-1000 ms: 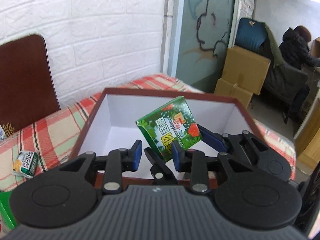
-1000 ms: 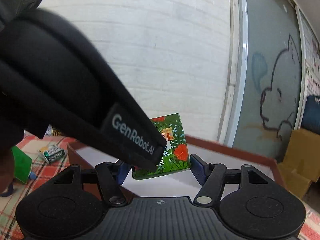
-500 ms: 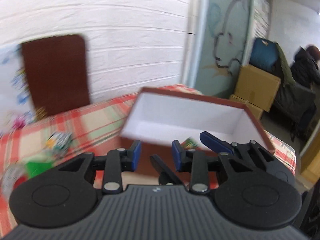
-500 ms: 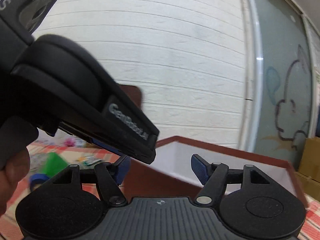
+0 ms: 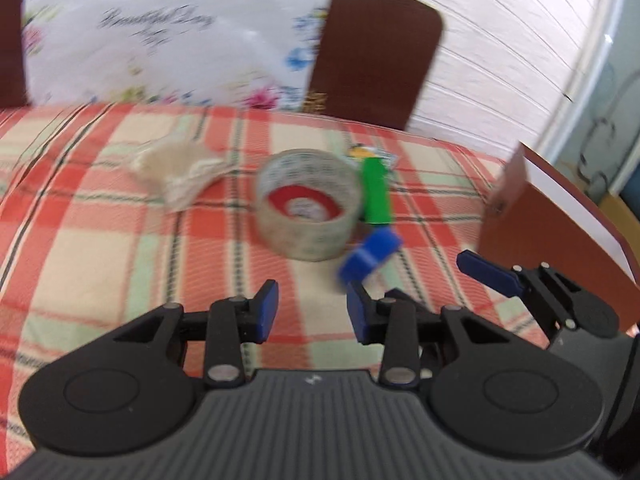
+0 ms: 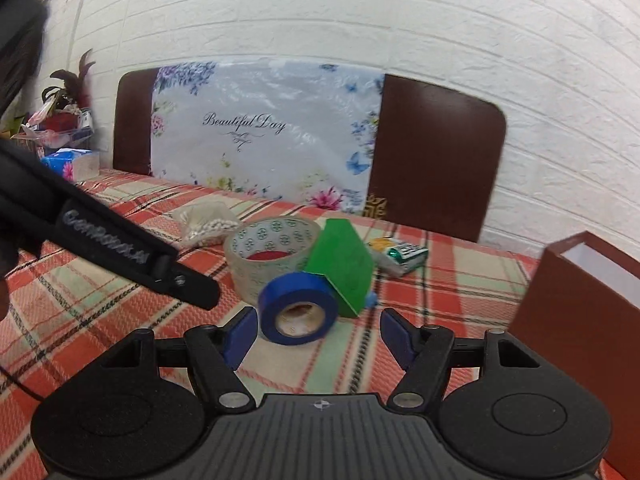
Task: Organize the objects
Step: 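Move both tools back to the blue tape roll, then grasp the blue tape roll with both tools and drop it into the brown box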
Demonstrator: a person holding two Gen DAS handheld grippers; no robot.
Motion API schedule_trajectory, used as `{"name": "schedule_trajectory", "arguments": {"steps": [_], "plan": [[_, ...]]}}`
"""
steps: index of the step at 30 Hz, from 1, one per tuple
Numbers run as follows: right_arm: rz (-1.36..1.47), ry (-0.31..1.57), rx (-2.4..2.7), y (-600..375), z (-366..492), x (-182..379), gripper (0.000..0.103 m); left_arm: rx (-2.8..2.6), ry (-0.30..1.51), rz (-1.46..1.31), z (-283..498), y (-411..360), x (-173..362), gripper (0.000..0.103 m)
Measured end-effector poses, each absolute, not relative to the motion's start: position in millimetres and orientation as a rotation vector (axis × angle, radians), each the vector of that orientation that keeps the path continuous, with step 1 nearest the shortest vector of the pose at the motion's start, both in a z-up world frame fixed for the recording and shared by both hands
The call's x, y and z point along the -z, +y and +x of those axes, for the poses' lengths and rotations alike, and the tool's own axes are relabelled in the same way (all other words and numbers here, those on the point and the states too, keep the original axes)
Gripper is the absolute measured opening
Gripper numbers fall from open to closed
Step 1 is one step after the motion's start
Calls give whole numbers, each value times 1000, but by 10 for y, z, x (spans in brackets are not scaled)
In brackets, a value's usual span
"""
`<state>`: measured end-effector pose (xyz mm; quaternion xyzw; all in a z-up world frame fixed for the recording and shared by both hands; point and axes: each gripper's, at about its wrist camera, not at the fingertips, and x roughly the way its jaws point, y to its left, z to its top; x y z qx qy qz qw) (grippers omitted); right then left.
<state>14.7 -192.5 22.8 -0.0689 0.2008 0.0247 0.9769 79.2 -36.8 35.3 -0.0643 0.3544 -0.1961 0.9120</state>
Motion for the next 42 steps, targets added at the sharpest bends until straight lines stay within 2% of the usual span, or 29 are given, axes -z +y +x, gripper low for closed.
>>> {"name": "schedule_trajectory", "arguments": {"steps": [8,9,15,22,30,32,34,38,42], "plan": [[-134,495,-82,-1767,528,-189,64,379,742,-182,813,-175,-261,40],[-131,503,-85,-1771,590,-192,57,378,744,-185,806,-157,-252,40],[-123,519,-93,-1927,341,-182,57,397,748,-191,813,-144,-241,40],[-108,552,-44,-2099,-166,-69,58,502,782,-157,804,-462,-241,40],[-143,591,-54,-2066,-85,-3,58,627,847,-104,881,-975,-269,40],[-130,593,-56,-2080,-42,0,56,638,871,-78,896,-1084,-230,37],[-113,593,-65,-2105,-23,4,54,607,911,-38,929,-1167,-136,23],[-101,569,-57,-2148,-81,-4,54,608,914,-62,920,-1162,-143,22],[-167,434,13,-2217,-272,-176,54,661,811,-27,772,-1370,-524,21]]}}
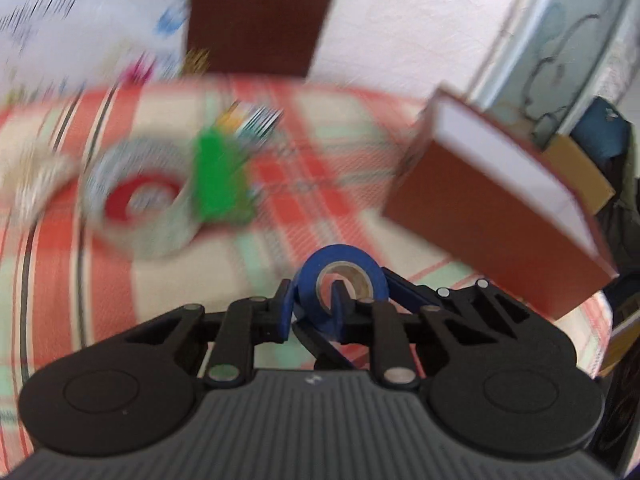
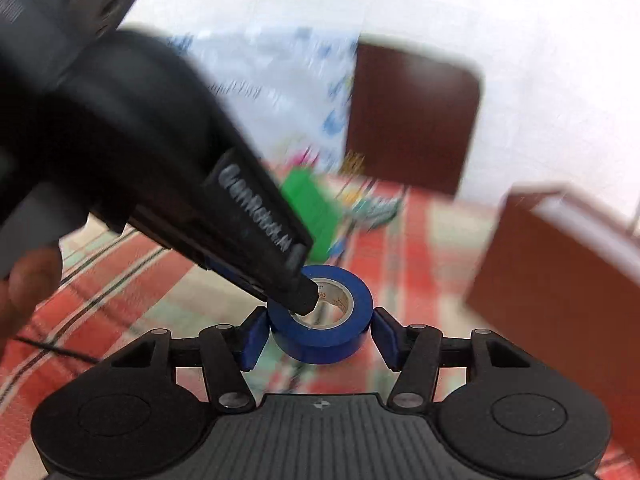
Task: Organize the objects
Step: 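Grasp the blue tape roll with both tools and drop it into the brown box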
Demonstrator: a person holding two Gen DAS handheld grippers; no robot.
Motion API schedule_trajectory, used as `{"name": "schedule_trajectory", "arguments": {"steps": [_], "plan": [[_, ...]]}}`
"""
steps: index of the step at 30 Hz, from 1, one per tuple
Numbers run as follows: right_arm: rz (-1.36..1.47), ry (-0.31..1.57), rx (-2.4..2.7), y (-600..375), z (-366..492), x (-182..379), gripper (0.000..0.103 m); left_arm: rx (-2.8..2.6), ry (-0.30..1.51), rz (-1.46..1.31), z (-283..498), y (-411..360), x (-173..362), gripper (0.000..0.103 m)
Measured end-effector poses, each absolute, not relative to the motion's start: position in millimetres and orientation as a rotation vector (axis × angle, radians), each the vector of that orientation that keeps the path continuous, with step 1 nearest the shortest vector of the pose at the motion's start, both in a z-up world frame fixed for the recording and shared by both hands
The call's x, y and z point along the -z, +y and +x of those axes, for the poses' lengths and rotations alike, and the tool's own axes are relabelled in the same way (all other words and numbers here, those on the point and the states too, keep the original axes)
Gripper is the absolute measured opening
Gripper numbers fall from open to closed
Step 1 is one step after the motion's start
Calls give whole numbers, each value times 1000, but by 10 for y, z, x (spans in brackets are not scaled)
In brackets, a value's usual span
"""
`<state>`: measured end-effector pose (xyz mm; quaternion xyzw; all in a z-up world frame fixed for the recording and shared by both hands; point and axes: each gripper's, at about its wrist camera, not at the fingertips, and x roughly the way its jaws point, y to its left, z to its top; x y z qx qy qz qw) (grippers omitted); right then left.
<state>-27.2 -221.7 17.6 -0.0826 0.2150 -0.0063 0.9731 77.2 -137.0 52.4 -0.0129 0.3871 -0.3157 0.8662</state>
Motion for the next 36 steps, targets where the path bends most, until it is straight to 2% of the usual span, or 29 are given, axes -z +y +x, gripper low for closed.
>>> {"name": "schedule_trajectory", "arguments": {"steps": [7,10,16,28,36], "plan": [[-249,209,296,-2849,-678,-618,54,882,629,48,538,-2306,-1130,21],[-222,197,402,-3248,-828,-687,54,962,582,111,393,-2815,-1159,21],[-171,234,510,-3850,-965,-657,54,1029,602,151,347,-3466,-1047,21],[-112,268,562,-4263,-854,-537,57,1005,627,196,413,-3760,-875,23],[-119,167,523,-3907,-1018,-640,57,988,560,135,277,-3204,-999,23]]}}
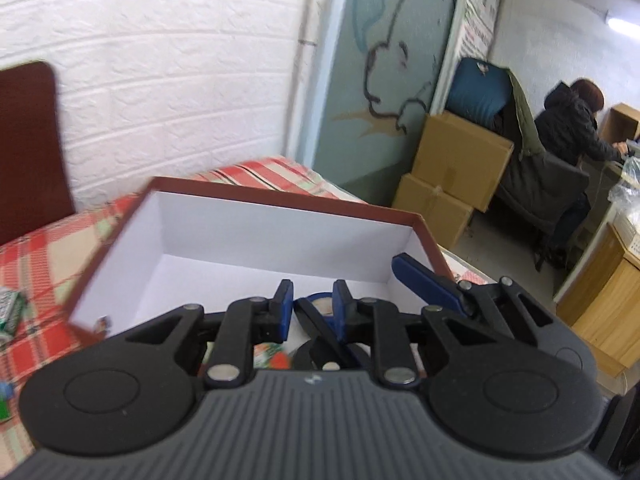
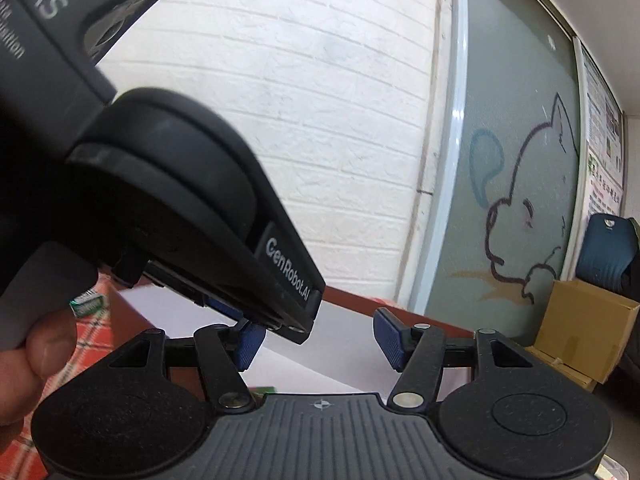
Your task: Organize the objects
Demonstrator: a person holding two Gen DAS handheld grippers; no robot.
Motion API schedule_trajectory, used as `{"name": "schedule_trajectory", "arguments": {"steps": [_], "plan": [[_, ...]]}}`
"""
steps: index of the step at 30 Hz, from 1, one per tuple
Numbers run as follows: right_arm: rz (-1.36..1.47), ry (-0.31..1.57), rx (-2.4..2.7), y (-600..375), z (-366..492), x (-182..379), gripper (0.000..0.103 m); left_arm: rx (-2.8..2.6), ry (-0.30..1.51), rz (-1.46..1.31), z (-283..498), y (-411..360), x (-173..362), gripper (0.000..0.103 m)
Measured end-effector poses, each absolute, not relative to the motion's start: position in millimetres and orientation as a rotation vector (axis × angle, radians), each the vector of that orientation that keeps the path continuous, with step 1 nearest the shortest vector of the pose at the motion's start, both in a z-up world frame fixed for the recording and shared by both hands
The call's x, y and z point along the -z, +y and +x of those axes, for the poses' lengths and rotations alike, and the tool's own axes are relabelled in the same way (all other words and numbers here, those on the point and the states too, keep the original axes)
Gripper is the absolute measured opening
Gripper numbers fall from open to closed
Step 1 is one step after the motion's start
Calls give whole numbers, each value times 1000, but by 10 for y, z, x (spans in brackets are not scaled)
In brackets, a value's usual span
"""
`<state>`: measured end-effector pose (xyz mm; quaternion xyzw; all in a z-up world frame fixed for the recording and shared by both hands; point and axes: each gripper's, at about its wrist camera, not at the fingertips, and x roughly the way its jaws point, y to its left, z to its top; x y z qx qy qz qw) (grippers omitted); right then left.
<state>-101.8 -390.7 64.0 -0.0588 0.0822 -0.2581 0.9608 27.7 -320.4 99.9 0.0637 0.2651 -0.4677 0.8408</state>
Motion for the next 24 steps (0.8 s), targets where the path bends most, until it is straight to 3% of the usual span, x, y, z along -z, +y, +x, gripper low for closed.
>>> {"name": "schedule_trajectory", "arguments": {"steps": [10,17,24], "plan": [[-142,273,202,-3028,-649,-418,60,747,656,-21,509,-1821,-666,24],[-142,407,-74,-2503,-68,-224,60,533,715,-165,791,-825,-378,35],[99,439,-98,-1983,293,-383,62,408,716,-284,971,-160,-336,33]]}}
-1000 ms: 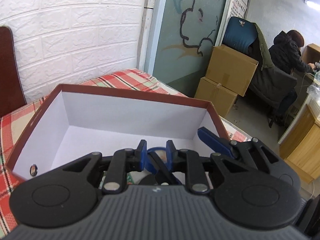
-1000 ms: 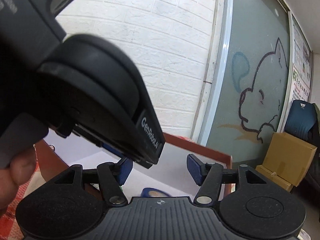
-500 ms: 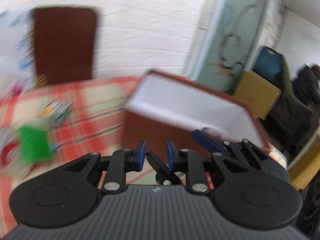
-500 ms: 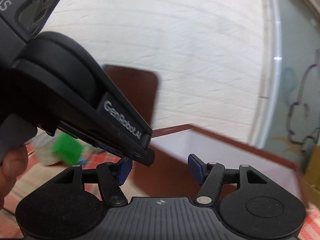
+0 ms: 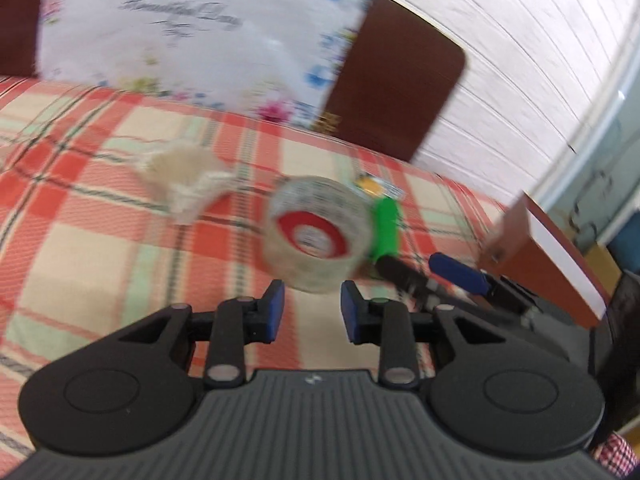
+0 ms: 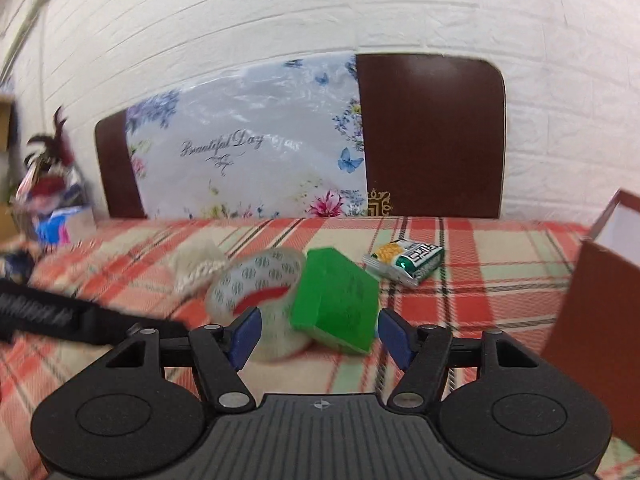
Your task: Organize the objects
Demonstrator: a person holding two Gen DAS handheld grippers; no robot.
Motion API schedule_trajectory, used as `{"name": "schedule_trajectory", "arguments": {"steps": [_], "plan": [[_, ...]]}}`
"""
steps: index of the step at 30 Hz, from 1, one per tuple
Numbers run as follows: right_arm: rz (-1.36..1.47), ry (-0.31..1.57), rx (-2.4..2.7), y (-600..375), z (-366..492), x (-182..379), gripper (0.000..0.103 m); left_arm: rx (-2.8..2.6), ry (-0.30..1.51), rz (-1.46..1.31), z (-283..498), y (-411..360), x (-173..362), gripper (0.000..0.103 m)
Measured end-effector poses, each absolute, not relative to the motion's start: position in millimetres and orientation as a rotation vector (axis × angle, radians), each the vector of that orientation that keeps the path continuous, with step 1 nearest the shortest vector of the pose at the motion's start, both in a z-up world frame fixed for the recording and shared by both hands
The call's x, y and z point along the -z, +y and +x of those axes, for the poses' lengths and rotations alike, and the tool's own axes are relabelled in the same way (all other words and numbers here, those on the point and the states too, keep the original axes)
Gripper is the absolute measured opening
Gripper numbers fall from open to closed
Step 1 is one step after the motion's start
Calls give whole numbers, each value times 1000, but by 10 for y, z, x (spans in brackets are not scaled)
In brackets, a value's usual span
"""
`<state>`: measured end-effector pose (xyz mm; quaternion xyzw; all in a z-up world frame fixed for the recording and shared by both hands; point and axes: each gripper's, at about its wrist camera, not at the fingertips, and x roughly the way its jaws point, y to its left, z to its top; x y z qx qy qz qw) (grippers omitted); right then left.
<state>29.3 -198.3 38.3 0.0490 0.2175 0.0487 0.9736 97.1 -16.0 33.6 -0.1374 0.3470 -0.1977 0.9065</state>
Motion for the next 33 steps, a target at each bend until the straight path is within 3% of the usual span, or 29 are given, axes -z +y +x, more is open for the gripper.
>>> {"name": "schedule_trajectory", "arguments": {"steps": [3,11,15,17,21,24,33], "plan": [[110,465,-79,-1873,585,-311,60,394,727,-311,1032,-68,-301,33],[323,520,-56,-2323,380,-196,19,452,741,-298,1057,-167,-240,33],[398,572,-29,-2593,81,-63,18,510,747,-273,1021,-316,-235,33],[386,583,1,-2636,-103,-20,23,546,750,-253,1005,-427,-247,33],[303,555,68,-2570,-455,-31,61,612,757,-197,1020,-721,-276,33],[136,500,145,-2379,-645,-94,75,630,737,-166,1110,-886,-344,33],[-48,537,165,-2293,-396,-72,77,708,851,-97,1342,-1504,-344,33]]}}
